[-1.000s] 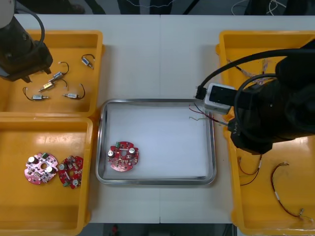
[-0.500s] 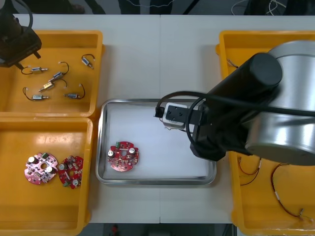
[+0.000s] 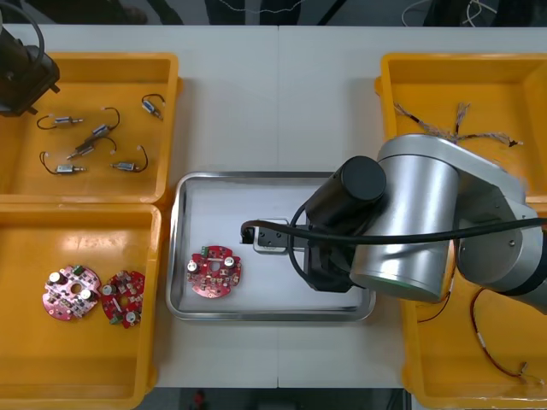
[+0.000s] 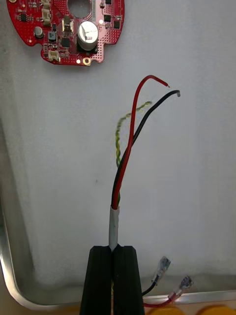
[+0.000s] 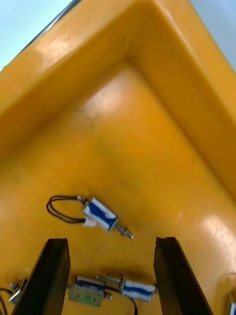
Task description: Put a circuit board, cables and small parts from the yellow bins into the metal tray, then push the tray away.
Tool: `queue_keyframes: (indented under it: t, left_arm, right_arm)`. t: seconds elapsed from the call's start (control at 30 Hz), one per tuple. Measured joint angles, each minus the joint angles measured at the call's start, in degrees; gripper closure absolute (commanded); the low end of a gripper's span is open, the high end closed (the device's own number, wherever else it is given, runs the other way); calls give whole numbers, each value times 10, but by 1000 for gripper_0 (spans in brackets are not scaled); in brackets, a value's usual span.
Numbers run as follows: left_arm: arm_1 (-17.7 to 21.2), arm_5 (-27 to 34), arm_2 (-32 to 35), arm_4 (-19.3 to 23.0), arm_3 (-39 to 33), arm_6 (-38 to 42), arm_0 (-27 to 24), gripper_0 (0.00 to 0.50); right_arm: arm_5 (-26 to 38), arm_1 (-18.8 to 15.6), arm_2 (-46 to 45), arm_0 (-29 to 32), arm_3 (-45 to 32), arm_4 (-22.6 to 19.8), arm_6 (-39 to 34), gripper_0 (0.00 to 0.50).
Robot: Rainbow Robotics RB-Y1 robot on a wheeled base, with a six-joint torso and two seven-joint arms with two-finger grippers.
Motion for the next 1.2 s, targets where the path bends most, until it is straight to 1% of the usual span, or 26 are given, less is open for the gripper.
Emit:
queue_keyframes:
  t: [0.17,0.33,0.67,0.7,0.73,0.77,0.8,0.83,0.87,0.9,1.07,1.1,1.13,1.17,1.2]
  left_arm:
    - [-3,-51,-9,0,42,0,-5,0]
    - [-7,-76,-40,0,64,0,-5,0]
    - [-29,-82,-48,1,86,0,-5,0]
    - [-31,-82,-48,1,88,0,-5,0]
    - [-33,-83,-48,1,91,0,-5,0]
    - [-35,-86,-48,1,95,0,-5,0]
    - [-37,-90,-48,1,99,0,-5,0]
    - [-37,-94,-50,1,104,0,-5,0]
    - [-38,-99,-52,1,108,0,-5,0]
    - [-38,-102,-56,1,112,0,-5,0]
    - [-38,-119,-74,1,128,0,-7,0]
    - [-38,-119,-75,1,128,0,-8,30]
    - [-38,-119,-75,1,129,0,-8,107]
    - [-38,-119,-75,1,129,0,-9,318]
    - [-38,-119,-75,1,129,0,-9,472]
  right_arm:
    - [-14,0,31,0,39,1,0,500]
    - [-24,0,43,0,64,-7,0,500]
    - [-31,5,54,0,107,-14,0,500]
    - [-33,6,55,0,110,-14,0,494]
    - [-36,8,55,0,112,-14,0,467]
    - [-37,9,55,0,113,-14,0,343]
    - [-37,10,55,0,114,-14,0,241]
    - [-37,11,55,0,114,-14,0,241]
    - [-37,12,55,0,114,-14,0,83]
    - [-37,13,55,0,114,-14,0,0]
    - [-37,13,55,0,115,-15,0,0]
    - [-37,14,55,0,115,-17,0,0]
    - [-37,14,54,0,115,-21,-1,0]
    - [-37,14,52,0,115,-26,-1,0]
    - [-37,14,49,0,115,-32,-1,0]
